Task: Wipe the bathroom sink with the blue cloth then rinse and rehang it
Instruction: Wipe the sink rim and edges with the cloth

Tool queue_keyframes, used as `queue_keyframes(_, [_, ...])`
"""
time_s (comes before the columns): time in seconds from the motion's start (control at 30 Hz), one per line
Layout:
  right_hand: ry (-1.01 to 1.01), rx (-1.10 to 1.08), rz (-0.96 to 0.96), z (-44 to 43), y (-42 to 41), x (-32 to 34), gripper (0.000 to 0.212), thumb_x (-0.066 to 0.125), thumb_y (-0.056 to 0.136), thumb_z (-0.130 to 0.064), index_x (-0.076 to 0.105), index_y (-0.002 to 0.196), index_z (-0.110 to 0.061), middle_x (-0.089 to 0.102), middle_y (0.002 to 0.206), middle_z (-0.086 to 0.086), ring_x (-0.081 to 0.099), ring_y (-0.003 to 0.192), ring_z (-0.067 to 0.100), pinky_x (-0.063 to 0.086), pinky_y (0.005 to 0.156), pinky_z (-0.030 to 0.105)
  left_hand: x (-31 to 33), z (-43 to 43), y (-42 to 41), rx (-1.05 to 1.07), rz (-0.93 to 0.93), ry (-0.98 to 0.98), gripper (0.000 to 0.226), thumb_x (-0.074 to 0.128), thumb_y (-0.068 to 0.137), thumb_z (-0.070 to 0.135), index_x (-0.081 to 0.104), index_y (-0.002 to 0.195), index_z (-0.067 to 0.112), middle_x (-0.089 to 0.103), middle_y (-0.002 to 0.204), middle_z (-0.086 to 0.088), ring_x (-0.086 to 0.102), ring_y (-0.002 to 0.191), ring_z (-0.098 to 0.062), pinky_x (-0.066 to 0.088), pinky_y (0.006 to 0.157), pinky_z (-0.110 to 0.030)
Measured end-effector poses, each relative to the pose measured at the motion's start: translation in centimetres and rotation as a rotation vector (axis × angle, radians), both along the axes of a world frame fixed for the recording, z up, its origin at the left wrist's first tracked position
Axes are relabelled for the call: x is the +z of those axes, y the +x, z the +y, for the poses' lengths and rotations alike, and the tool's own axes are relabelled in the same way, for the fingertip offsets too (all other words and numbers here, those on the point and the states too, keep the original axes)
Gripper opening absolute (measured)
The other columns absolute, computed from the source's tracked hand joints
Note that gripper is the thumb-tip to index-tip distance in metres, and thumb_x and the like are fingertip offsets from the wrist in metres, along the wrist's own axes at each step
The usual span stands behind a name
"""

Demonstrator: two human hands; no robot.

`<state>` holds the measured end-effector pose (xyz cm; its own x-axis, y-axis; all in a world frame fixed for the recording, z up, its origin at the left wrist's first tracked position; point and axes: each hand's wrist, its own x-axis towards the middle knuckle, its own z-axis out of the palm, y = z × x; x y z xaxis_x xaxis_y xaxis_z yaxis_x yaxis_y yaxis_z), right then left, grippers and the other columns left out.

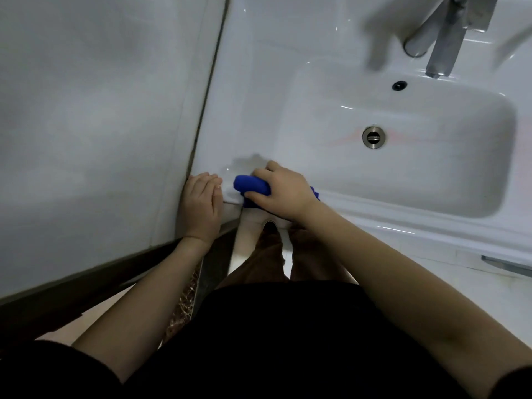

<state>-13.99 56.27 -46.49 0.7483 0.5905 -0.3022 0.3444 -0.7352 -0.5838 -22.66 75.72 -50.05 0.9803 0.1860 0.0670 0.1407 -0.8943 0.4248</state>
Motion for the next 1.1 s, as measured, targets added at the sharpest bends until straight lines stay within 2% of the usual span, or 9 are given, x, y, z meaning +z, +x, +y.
queue_keyframes(0.1, [0.012, 0.031, -0.052, 0.5, -0.4, 0.4, 0.037, 0.057, 0.087, -0.054, 0.059, 0.115, -0.03, 0.053, 0.096, -0.004, 0.058, 0.08, 0.017, 0.035, 0.064, 0.026, 0.2, 0.1, 0.0, -0.018, 0.014, -0.017, 0.038, 0.035, 0.102, 0.019, 0.066, 0.115, 0.001, 0.068, 0.116, -0.016, 0.058, 0.115, -0.031, 0.04, 0.109, -0.046])
queue_keyframes(0.17, [-0.005, 0.022, -0.082, -3.3, -0.8, 0.2, 0.04, 0.056, 0.085, -0.059, 0.059, 0.115, -0.033, 0.056, 0.098, -0.004, 0.06, 0.084, 0.019, 0.04, 0.065, 0.027, 0.3, 0.2, 0.0, -0.007, 0.002, -0.022, 0.038, 0.037, 0.102, 0.019, 0.067, 0.115, 0.001, 0.068, 0.116, -0.015, 0.058, 0.115, -0.031, 0.038, 0.111, -0.046])
queue_keyframes(0.27, [-0.072, -0.115, -0.057, -11.6, -1.5, 0.5, 0.045, 0.049, 0.081, -0.067, 0.06, 0.113, -0.038, 0.057, 0.097, -0.008, 0.062, 0.087, 0.018, 0.05, 0.071, 0.033, 0.2, 0.0, -0.1, -0.003, -0.022, -0.037, 0.038, 0.037, 0.102, 0.02, 0.068, 0.113, 0.0, 0.069, 0.115, -0.015, 0.059, 0.115, -0.032, 0.036, 0.112, -0.043])
queue_keyframes(0.4, [-0.136, -0.213, 0.026, -16.5, -1.5, 1.4, 0.049, 0.042, 0.078, -0.068, 0.063, 0.108, -0.036, 0.055, 0.091, -0.011, 0.06, 0.079, 0.016, 0.048, 0.069, 0.032, 0.0, -0.1, 0.0, 0.01, -0.029, -0.042, 0.038, 0.037, 0.102, 0.019, 0.069, 0.111, -0.001, 0.07, 0.113, -0.015, 0.06, 0.114, -0.033, 0.036, 0.113, -0.043])
queue_keyframes(0.5, [-0.106, -0.134, 0.041, -11.4, -0.5, 0.5, 0.039, 0.05, 0.083, -0.063, 0.062, 0.103, -0.031, 0.053, 0.09, -0.005, 0.059, 0.08, 0.019, 0.047, 0.072, 0.033, 0.1, -0.3, 0.1, 0.015, -0.048, -0.05, 0.037, 0.038, 0.101, 0.018, 0.069, 0.109, -0.001, 0.07, 0.111, -0.015, 0.061, 0.111, -0.033, 0.034, 0.112, -0.041])
queue_keyframes(0.63, [-0.035, -0.008, 0.065, 0.2, 0.6, -0.1, 0.031, 0.055, 0.089, -0.055, 0.061, 0.1, -0.026, 0.052, 0.089, -0.002, 0.056, 0.077, 0.019, 0.041, 0.071, 0.03, 0.4, -0.2, 0.0, -0.014, -0.011, -0.031, 0.038, 0.037, 0.102, 0.019, 0.068, 0.113, 0.0, 0.07, 0.112, -0.015, 0.061, 0.112, -0.031, 0.037, 0.112, -0.042])
queue_keyframes(0.73, [-0.01, -0.029, 0.087, 2.2, 0.4, 0.4, 0.03, 0.053, 0.089, -0.056, 0.06, 0.099, -0.028, 0.052, 0.088, -0.004, 0.054, 0.074, 0.016, 0.041, 0.068, 0.029, 0.3, 0.3, 0.0, -0.069, -0.006, -0.029, 0.038, 0.036, 0.103, 0.02, 0.066, 0.114, 0.0, 0.069, 0.113, -0.015, 0.06, 0.112, -0.031, 0.04, 0.11, -0.043])
queue_keyframes(1.0, [-0.21, -0.236, 0.098, -15.2, -1.1, 1.3, 0.027, 0.053, 0.089, -0.058, 0.059, 0.102, -0.035, 0.056, 0.09, -0.006, 0.059, 0.079, 0.016, 0.046, 0.071, 0.032, -0.2, 0.3, 0.0, -0.031, -0.068, -0.03, 0.033, 0.041, 0.102, 0.014, 0.068, 0.11, -0.002, 0.07, 0.112, -0.016, 0.06, 0.112, -0.034, 0.04, 0.109, -0.047])
queue_keyframes(1.1, [-0.234, -0.273, 0.077, -16.0, -1.3, 1.1, 0.022, 0.054, 0.089, -0.057, 0.057, 0.096, -0.036, 0.055, 0.087, -0.007, 0.058, 0.077, 0.016, 0.043, 0.067, 0.03, -0.4, 0.1, -0.1, -0.008, -0.072, -0.03, 0.032, 0.042, 0.101, 0.013, 0.069, 0.109, -0.002, 0.07, 0.11, -0.016, 0.06, 0.111, -0.034, 0.041, 0.108, -0.048])
